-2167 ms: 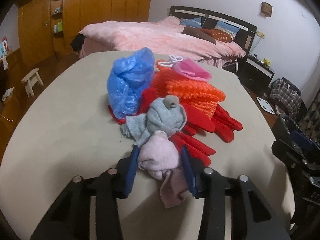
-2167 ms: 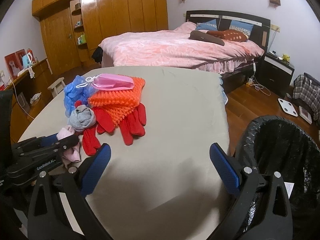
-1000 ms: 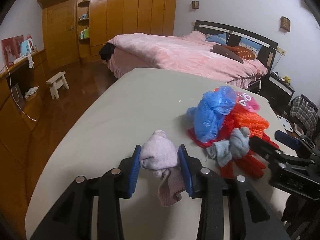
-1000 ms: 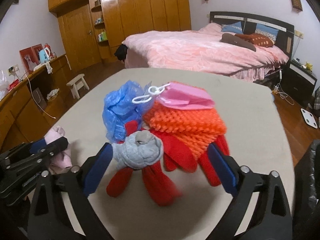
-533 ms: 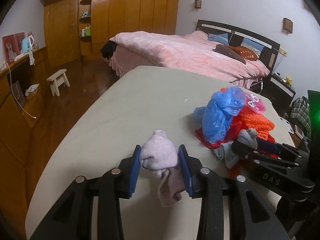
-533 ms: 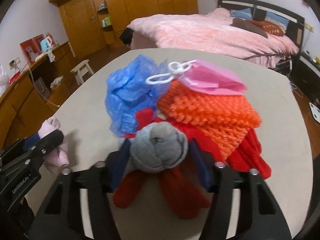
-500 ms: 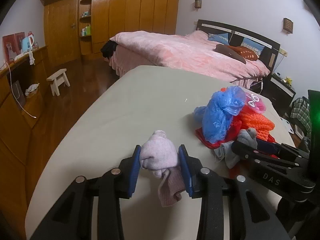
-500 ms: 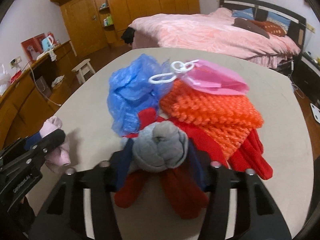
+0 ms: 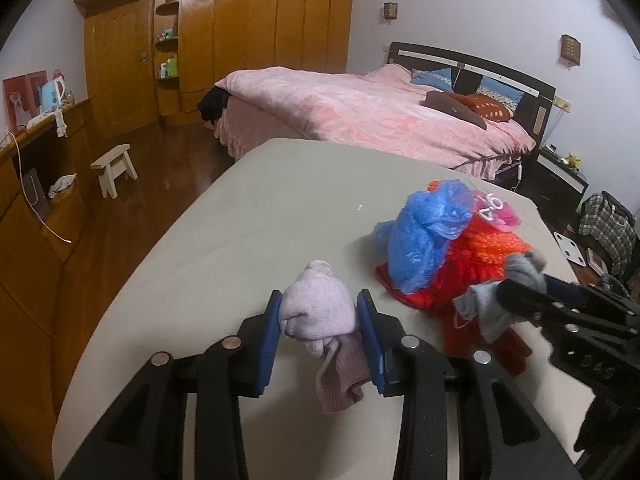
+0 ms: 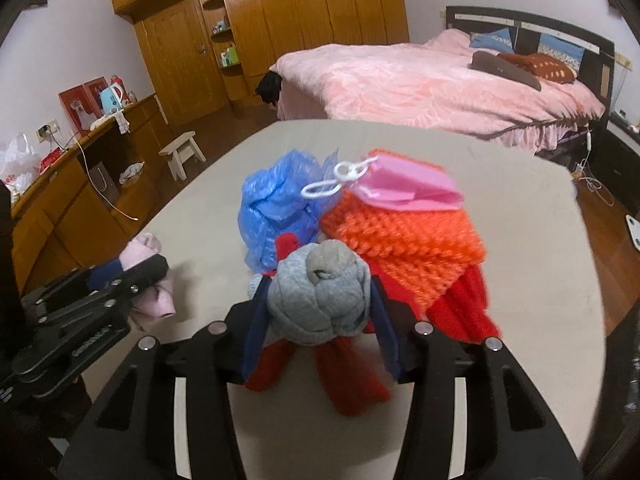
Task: Collect trash
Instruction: 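Grasp the pink sock with the left gripper while the right grasps the grey sock, then carry both socks over the black bin and open both grippers to drop them, then move both grippers back over the pile on the table, then grasp the blue plastic bag with the left gripper while the right grasps the pink mask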
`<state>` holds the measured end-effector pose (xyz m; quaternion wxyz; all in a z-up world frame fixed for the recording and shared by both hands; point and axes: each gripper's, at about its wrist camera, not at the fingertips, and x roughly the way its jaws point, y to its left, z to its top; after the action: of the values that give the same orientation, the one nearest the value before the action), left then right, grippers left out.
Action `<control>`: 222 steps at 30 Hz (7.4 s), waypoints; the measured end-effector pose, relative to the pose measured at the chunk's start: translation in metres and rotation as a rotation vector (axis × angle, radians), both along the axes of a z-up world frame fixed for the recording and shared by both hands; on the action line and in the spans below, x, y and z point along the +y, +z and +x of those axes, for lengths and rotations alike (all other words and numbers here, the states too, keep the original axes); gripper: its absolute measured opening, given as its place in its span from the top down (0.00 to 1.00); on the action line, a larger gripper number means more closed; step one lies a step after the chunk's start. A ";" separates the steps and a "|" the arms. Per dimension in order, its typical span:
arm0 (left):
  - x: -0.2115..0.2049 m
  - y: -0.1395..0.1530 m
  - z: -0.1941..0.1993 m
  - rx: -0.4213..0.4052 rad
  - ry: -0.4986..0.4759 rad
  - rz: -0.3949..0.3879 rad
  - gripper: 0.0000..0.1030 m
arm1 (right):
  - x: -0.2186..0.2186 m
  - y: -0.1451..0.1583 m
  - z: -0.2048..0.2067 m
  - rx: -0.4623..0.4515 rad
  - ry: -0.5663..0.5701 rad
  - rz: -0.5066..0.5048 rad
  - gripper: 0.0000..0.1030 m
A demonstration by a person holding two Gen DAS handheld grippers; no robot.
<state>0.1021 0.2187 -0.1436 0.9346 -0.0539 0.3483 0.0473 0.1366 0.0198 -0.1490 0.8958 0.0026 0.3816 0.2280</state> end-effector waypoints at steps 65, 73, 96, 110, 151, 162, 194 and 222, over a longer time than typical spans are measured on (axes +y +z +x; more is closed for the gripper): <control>-0.410 0.059 0.004 -0.084 -0.758 -0.122 0.60 | -0.381 0.044 -0.130 -0.114 -0.697 -0.060 0.52; -0.409 0.058 0.006 -0.089 -0.764 -0.140 0.32 | -0.393 0.041 -0.139 -0.131 -0.766 -0.091 0.14; -0.247 0.065 0.010 -0.156 -0.402 -0.019 0.07 | -0.294 0.052 -0.086 -0.148 -0.570 -0.050 0.05; -0.151 0.050 0.022 -0.157 -0.191 0.060 0.07 | -0.197 0.045 -0.023 -0.147 -0.413 -0.023 0.05; -0.060 -0.014 0.110 0.014 -0.163 -0.050 0.58 | -0.100 0.016 0.052 -0.118 -0.270 -0.047 0.05; -0.041 0.016 0.096 -0.074 -0.105 -0.035 0.61 | -0.078 0.027 0.058 -0.151 -0.218 -0.036 0.05; -0.002 0.022 0.076 -0.091 -0.012 -0.006 0.61 | 0.013 -0.005 0.096 -0.048 -0.036 -0.069 0.45; -0.047 0.045 0.059 -0.111 -0.105 -0.014 0.61 | -0.036 0.044 0.042 -0.087 0.018 0.031 0.92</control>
<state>0.1609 0.1714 -0.0988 0.9534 -0.0444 0.2984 -0.0073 0.1790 -0.0163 -0.1052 0.9092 0.0031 0.3389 0.2419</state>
